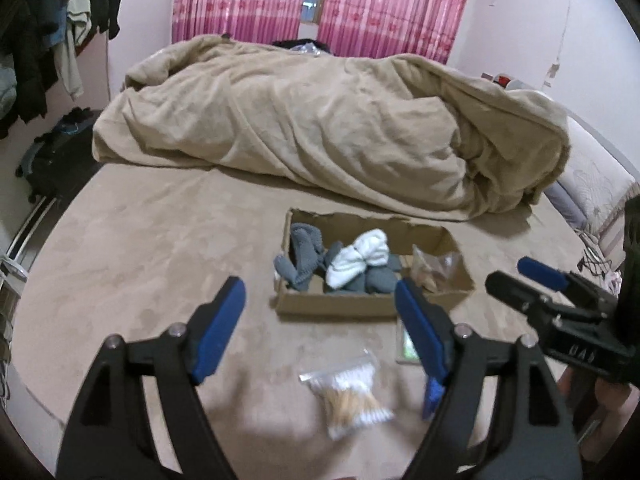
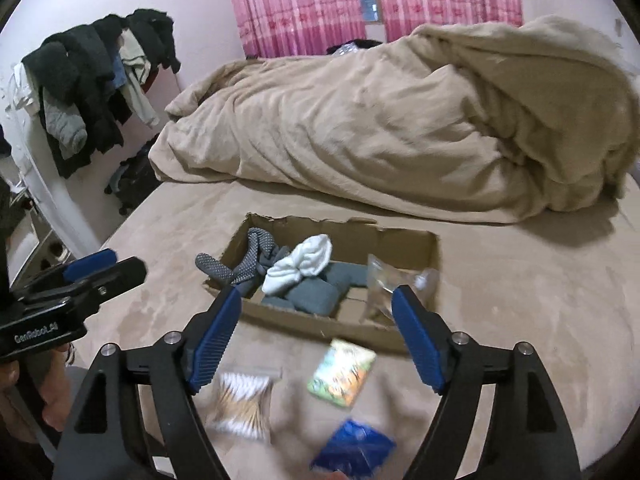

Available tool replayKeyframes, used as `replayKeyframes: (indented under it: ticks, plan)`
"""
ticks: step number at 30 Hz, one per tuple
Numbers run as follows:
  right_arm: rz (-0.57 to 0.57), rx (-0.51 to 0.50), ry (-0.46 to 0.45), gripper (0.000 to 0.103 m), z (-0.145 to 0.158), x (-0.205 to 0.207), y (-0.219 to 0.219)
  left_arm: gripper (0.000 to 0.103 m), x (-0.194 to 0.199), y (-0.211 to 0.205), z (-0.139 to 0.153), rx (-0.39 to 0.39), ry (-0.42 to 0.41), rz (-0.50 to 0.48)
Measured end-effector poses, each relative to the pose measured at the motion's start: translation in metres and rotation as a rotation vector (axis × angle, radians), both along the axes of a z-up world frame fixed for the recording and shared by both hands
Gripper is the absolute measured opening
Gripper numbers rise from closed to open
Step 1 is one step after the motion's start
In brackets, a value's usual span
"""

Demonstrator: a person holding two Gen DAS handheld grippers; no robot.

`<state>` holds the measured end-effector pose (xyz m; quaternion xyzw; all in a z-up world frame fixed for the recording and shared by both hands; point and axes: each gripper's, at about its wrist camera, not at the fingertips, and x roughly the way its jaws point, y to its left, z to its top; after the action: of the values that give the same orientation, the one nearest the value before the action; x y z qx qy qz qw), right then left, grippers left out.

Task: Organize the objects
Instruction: 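Lower the glove and socks into the box and open both grippers, then grasp the cotton swab bag with the left gripper while the right gripper grasps the blue tissue packet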

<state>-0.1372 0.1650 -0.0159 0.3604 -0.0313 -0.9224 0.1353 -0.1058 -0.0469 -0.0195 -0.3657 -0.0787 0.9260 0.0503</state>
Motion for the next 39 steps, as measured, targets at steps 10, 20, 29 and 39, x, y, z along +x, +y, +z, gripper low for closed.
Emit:
replayKeyframes:
  ticks: [10, 20, 29, 39]
  plan:
    - [-0.031, 0.045, 0.046, 0.081, 0.033, 0.057, 0.023, 0.079, 0.056, 0.025, 0.026, -0.018, 0.025, -0.043]
    - [-0.054, 0.106, 0.011, 0.081, 0.021, 0.090, 0.040, 0.079, 0.070, 0.020, -0.007, -0.020, -0.081, -0.003]
    - [-0.063, 0.101, -0.096, 0.081, -0.023, 0.095, 0.052, 0.082, 0.066, 0.023, -0.049, -0.030, -0.169, 0.003]
    - [-0.050, 0.087, -0.214, 0.081, -0.089, 0.070, 0.047, 0.089, 0.038, 0.041, -0.110, -0.019, -0.265, -0.017]
